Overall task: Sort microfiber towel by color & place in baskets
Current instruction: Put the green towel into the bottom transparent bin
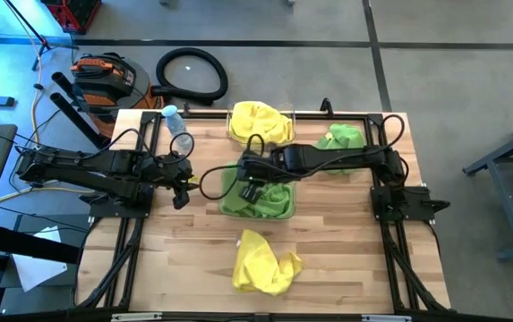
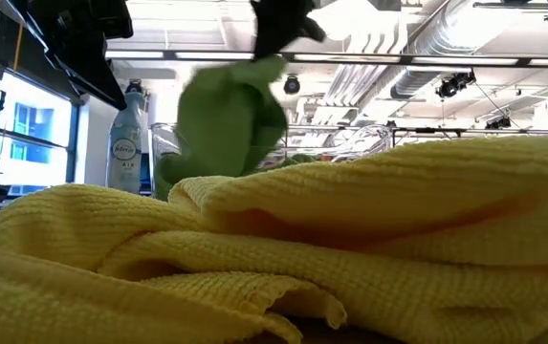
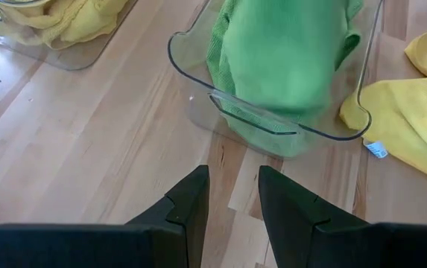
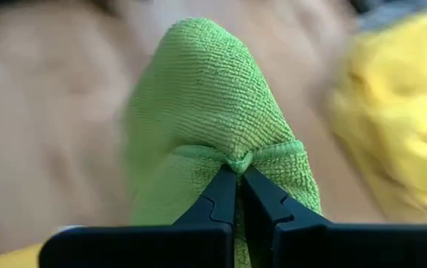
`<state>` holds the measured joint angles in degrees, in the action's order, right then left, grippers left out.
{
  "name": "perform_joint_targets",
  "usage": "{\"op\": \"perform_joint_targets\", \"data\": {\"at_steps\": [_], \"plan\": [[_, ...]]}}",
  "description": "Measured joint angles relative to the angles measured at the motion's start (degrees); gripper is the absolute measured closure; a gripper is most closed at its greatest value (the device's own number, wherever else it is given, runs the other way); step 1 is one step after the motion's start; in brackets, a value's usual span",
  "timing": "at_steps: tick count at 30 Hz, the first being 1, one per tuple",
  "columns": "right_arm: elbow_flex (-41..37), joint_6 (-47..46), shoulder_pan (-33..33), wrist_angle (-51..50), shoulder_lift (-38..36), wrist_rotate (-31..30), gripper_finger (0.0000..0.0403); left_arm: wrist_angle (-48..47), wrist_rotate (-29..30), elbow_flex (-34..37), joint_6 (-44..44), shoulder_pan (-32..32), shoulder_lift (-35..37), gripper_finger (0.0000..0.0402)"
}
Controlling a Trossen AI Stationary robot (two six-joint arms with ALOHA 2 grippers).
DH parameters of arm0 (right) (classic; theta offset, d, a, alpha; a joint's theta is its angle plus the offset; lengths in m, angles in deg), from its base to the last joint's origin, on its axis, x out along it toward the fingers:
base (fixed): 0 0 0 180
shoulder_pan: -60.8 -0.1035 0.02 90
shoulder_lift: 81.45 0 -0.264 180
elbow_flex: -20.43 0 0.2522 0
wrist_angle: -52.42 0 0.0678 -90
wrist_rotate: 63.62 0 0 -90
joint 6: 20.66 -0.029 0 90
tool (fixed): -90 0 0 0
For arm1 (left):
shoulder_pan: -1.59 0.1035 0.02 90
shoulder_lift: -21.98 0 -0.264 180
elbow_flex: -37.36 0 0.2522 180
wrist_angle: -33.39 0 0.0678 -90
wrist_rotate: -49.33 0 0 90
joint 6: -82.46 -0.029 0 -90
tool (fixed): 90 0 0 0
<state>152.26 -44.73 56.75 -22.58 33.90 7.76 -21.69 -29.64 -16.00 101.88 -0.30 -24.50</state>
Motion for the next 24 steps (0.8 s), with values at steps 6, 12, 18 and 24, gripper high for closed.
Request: {"op": "perform_joint_targets", "data": {"at_steps": [6,12,18,24], "plan": [[-2.42,-0.66,1.05,5.31,1.02,8.49,0.0403,0.02,0.01,0.0,0.53,-0.02,0.0,0.0296],[-5.05,-2.04,2.27,6.5,3.33,11.55,0.0403,0.08,0.02,0.0,1.51,-0.04,0.0,0.0296],[-5.44,-1.5,2.94,9.76,6.55,13.11,0.0403,0.12,-0.09,0.0,1.63,-0.04,-0.02,0.0296],[-5.51,-0.95,4.14,10.1,10.78,13.74,0.0403,0.11,-0.15,0.0,1.66,-0.04,-0.02,0.0296]]}}
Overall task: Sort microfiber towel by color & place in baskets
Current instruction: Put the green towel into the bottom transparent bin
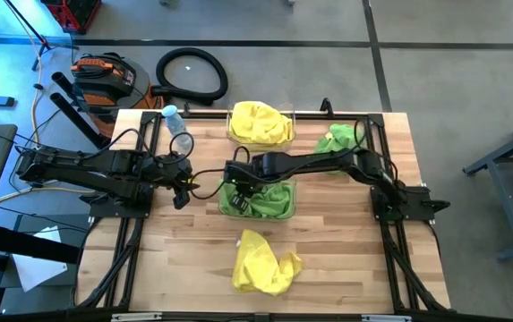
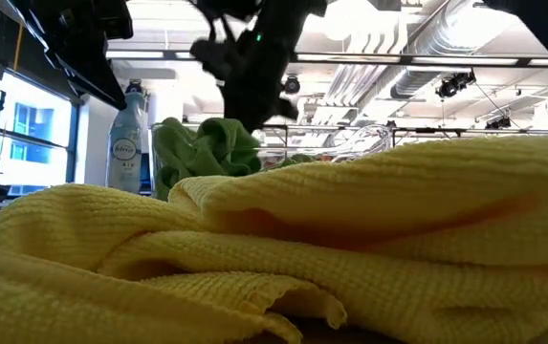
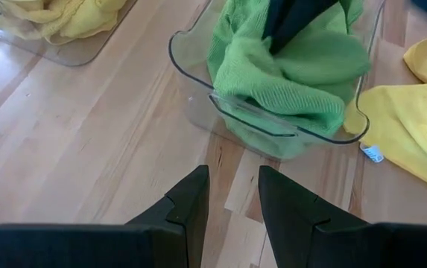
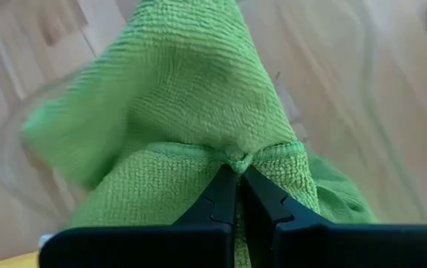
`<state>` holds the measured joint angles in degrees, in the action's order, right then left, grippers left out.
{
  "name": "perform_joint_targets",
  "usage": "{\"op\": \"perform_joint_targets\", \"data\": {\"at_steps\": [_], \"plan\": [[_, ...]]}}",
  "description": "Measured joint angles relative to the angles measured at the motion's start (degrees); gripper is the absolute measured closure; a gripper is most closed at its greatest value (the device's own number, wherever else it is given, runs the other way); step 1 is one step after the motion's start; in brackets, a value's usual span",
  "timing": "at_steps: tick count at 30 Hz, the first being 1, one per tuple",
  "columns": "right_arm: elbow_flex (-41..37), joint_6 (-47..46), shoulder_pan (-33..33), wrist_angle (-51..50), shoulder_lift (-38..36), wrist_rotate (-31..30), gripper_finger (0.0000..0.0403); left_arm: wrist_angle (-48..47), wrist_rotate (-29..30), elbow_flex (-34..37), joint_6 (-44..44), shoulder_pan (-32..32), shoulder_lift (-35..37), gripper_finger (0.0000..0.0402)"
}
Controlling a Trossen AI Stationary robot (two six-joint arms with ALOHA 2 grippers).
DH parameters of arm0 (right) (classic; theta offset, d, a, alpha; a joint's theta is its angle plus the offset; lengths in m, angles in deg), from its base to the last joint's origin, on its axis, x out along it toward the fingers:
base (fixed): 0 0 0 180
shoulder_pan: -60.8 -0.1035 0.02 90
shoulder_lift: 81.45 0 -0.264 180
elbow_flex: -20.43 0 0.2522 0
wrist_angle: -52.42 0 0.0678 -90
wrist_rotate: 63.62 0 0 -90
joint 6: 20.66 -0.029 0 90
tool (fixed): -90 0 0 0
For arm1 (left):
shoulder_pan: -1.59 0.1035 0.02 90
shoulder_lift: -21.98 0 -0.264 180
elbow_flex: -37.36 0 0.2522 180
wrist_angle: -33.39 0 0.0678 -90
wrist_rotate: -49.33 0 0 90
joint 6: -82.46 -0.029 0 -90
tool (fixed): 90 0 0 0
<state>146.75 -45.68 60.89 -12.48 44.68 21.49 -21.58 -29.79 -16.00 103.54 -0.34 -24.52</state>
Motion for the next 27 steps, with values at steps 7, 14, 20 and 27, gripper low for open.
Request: {"op": "perform_joint_targets", "data": {"at_steps": [7,14,20,27], "plan": [[-0.02,0.11,1.16,1.83,3.87,2.49,0.0403,-0.02,0.0,0.0,0.0,0.0,0.01,0.0296],[0.0,2.85,1.13,3.28,4.56,2.09,0.04,-0.11,-0.02,0.0,0.31,0.0,0.02,0.0296],[0.0,2.6,1.13,2.65,4.54,3.03,0.0352,-0.11,-0.02,0.0,0.33,0.0,0.02,0.0296],[1.23,3.0,1.13,-0.99,3.89,3.3,0.0287,-0.11,-0.02,0.0,0.35,0.0,0.02,0.0296]]}}
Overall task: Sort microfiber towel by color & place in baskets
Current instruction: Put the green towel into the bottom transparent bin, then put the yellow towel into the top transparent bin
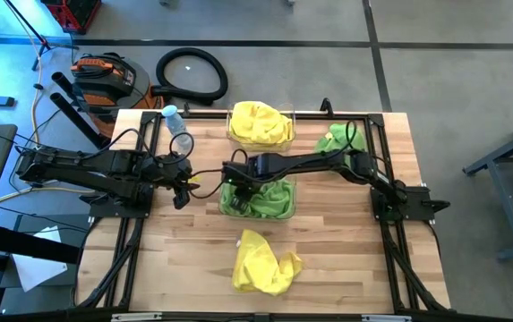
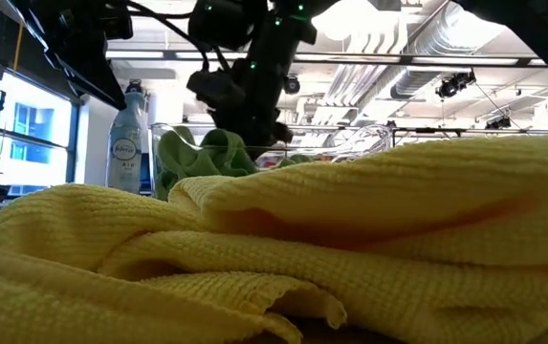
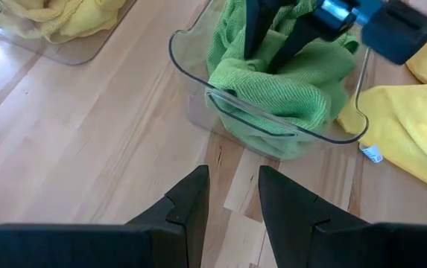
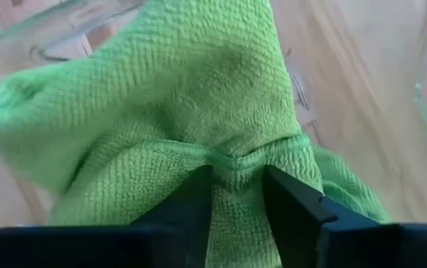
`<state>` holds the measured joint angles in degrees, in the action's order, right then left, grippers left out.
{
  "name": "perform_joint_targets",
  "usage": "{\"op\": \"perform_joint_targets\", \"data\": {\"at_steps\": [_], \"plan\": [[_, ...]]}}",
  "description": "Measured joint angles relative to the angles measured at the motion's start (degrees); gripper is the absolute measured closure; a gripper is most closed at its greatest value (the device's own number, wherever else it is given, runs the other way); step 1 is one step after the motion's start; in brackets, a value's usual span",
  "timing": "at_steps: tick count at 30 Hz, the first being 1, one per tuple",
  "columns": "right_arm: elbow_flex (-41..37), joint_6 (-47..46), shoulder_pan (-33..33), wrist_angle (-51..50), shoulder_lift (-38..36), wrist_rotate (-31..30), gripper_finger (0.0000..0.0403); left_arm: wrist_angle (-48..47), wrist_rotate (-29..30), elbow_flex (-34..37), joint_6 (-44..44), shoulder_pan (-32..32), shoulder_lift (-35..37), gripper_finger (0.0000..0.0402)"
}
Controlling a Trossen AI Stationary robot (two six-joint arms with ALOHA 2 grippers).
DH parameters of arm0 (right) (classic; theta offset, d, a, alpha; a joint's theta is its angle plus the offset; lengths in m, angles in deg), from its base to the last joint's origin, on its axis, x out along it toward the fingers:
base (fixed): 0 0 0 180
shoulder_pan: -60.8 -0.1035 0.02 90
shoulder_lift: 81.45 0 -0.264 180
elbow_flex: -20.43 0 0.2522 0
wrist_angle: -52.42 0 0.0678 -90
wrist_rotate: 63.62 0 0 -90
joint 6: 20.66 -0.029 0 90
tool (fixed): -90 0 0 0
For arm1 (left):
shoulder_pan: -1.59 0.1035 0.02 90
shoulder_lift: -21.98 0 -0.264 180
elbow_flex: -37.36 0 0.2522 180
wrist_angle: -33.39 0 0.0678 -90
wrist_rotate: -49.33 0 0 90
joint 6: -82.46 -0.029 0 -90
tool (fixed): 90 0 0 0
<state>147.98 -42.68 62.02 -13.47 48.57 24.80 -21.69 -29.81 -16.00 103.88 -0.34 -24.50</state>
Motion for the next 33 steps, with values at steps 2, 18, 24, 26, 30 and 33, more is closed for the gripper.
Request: {"op": "perform_joint_targets", "data": {"at_steps": [2,18,24,26,30,33], "plan": [[1.35,0.02,0.0,-1.71,-0.11,0.17,0.0278,0.0,0.0,0.0,-0.03,0.0,0.0,0.0296],[6.59,1.47,-3.31,-8.58,-8.44,-5.27,0.0274,0.03,-0.02,0.0,-0.57,0.0,0.0,0.0296],[-3.16,-0.12,-6.75,-4.43,-15.83,-8.99,0.0274,1.17,-0.02,0.0,0.87,0.0,-0.02,0.0296],[-9.24,-2.08,-8.03,-1.09,-19.6,-9.38,0.0274,1.26,-0.02,0.0,0.91,0.0,-0.22,0.0296],[-22.72,-7.49,-10.84,6.2,-28.66,-10.96,0.0274,2.73,-0.37,0.0,2.44,-0.49,-0.54,0.0296],[-31.5,-12.58,-13.39,8.06,-36.33,-13.92,0.0274,5.73,-0.34,0.0,4.76,-2.77,-0.98,0.0296]]}}
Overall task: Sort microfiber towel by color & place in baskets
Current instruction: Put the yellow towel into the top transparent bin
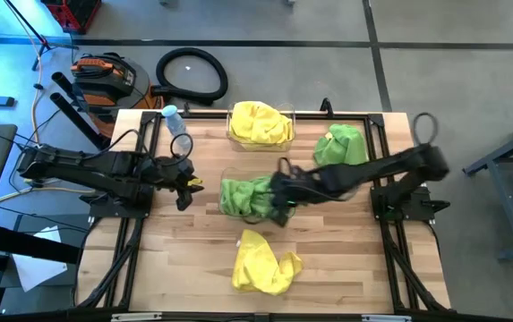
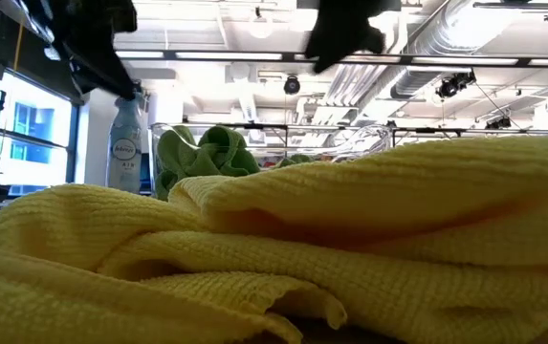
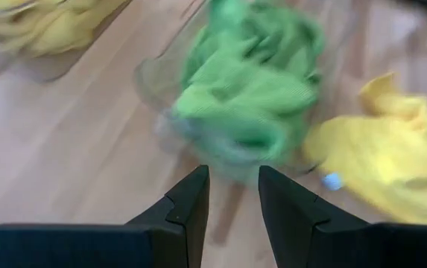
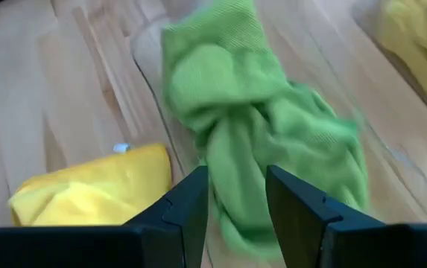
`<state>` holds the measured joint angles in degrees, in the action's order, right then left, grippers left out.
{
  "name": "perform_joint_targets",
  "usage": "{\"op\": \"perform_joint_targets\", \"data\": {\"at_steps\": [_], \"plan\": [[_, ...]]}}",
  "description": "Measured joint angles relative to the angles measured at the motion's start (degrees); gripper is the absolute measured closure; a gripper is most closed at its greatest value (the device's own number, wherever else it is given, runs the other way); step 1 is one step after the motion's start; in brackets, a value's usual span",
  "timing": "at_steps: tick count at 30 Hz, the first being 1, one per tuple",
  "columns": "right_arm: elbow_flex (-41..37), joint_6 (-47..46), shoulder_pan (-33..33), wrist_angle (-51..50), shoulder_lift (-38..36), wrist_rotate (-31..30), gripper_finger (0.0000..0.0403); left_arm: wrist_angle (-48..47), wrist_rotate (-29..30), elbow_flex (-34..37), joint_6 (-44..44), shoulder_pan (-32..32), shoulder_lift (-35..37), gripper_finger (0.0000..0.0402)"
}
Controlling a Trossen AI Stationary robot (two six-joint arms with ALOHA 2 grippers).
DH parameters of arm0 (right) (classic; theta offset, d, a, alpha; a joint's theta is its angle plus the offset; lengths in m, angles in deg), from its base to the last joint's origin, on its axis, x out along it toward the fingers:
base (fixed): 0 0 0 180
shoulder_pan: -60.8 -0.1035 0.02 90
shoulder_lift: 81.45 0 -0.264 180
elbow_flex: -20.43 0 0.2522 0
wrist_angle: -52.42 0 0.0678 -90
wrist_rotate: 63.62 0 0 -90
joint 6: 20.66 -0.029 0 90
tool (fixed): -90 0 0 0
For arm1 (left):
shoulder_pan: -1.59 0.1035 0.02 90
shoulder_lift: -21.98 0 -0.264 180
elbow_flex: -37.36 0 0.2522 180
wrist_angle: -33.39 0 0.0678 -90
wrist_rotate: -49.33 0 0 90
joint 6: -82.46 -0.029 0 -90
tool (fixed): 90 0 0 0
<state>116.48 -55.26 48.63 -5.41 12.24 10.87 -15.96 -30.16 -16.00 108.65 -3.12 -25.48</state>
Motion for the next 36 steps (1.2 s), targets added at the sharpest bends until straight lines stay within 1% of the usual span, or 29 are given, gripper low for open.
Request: {"op": "perform_joint_targets", "data": {"at_steps": [4,7,13,17,22,26,30,36], "plan": [[-9.58,-5.82,-3.96,0.12,-10.09,-4.29,0.0274,6.3,2.43,-0.36,4.55,-4.52,-2.08,0.0296],[-15.38,-9.93,-7.05,0.3,-17.11,-5.82,0.0274,7.02,6.76,-3.77,6.84,-8.57,-6.65,0.0296],[-25.15,-16.42,-13.44,0.0,-28.27,-7.08,0.0274,5.36,15.01,-16.13,5.21,-15.02,-20.69,0.0296],[-30.88,-17.9,-17.21,-0.23,-33.49,-8.36,0.0274,1.65,17.55,-24.82,5.12,-16.7,-29.91,0.0296],[-37.42,-17.91,-20.18,0.02,-37.69,-9.3,0.0274,0.36,17.62,-32.18,5.71,-17.88,-39.34,0.0296],[-41.1,-19.46,-21.33,0.57,-38.96,-6.07,0.0274,0.24,17.52,-36.82,8.88,-18.65,-45.59,0.0296],[-42.61,-19.47,-22.3,0.74,-39.04,-2.93,0.0274,0.07,17.12,-41.5,9.16,-19.16,-50.74,0.0296],[-42.87,-18.92,-23.29,0.22,-39.04,-2.87,0.0274,-4.79,15.48,-49.73,9.18,-19.41,-57.48,0.0296]]}}
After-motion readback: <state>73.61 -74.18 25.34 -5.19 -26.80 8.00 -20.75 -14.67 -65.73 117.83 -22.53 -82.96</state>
